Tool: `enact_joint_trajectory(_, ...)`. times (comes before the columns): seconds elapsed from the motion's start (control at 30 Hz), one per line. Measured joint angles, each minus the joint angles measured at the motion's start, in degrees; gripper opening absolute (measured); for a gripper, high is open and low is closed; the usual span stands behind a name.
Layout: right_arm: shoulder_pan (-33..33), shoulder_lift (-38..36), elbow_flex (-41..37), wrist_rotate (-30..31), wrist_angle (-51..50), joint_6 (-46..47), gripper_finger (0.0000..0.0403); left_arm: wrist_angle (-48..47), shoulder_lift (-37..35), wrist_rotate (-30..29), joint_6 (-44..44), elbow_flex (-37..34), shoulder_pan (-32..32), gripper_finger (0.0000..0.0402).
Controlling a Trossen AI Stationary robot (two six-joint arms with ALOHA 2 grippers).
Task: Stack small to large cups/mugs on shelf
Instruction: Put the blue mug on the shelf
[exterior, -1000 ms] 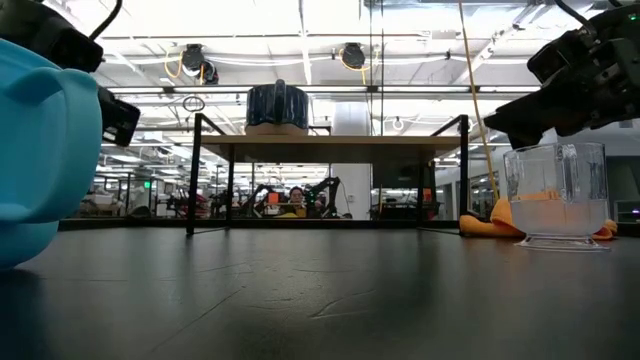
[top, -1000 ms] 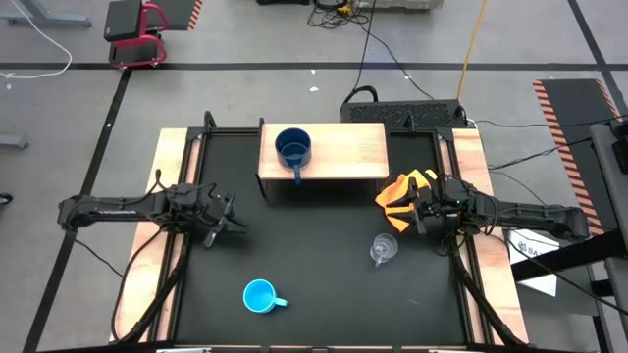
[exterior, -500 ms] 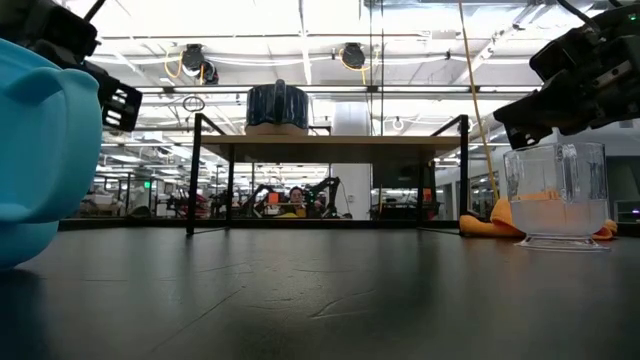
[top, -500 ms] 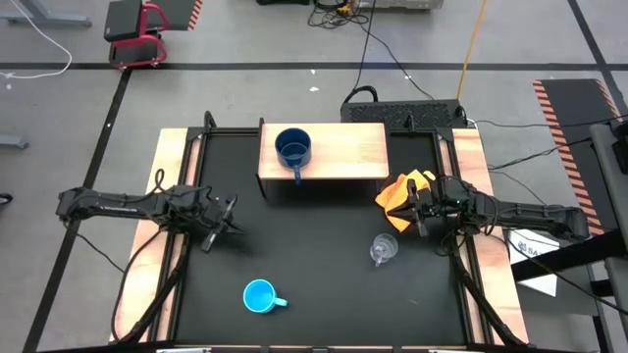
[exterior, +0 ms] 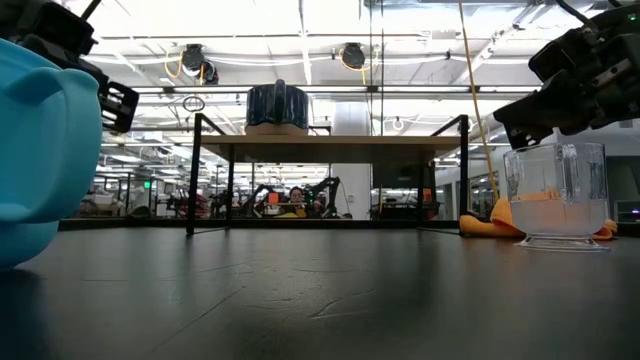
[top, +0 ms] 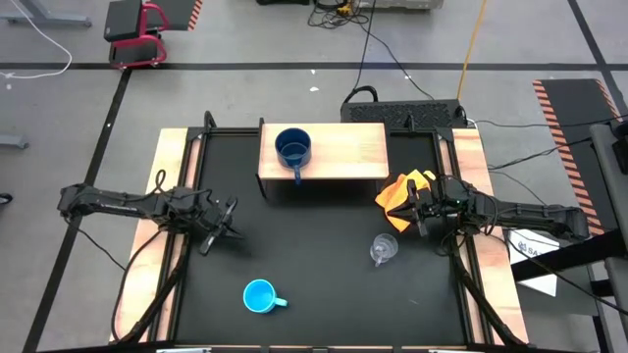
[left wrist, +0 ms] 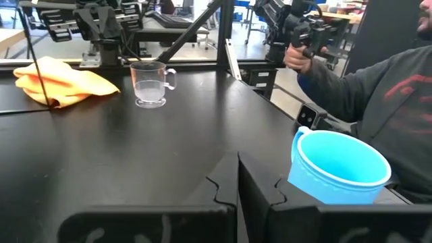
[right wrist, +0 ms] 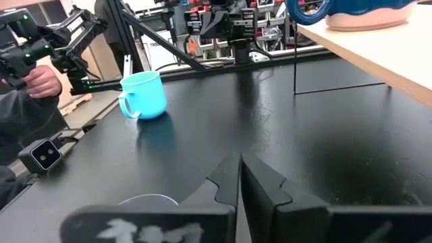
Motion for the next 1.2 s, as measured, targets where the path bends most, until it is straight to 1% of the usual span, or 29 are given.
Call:
enact_joint_trajectory(0.17, -0.01, 0.05, 0.00, 0.08, 0.00, -0.45, 0.0009, -0.03, 0.00, -3.67, 0.02, 0.00, -0.48, 0.0003)
enact_joint_trajectory(0.23, 0.00, 0.06, 0.00, 0.10, 0.00, -0.51, 0.0009, -0.07, 0.00, -4.42, -0.37, 0.00, -0.47, 0.0006)
enact_joint_trajectory(0.4, 0.00, 0.06, 0.00, 0.13, 0.00, -1.34, 0.0009, -0.11, 0.00, -4.44, -0.67, 0.00, -0.47, 0.0019)
enact_joint_trajectory(0.63, 0.00, 0.06, 0.00, 0.17, 0.00, -1.53, 0.0009, -0.11, 0.00, -4.44, -0.71, 0.00, -0.47, 0.0003)
enact_joint_trajectory(0.87, -0.01, 0.06, 0.00, 0.21, 0.00, -1.54, 0.0009, -0.11, 0.00, -4.44, -1.30, 0.00, -0.47, 0.0019)
enact_joint_trajectory(1.2, -0.01, 0.06, 0.02, 0.22, 0.00, -1.55, 0.0009, -0.11, 0.00, -4.44, -1.32, 0.00, -0.47, 0.0021)
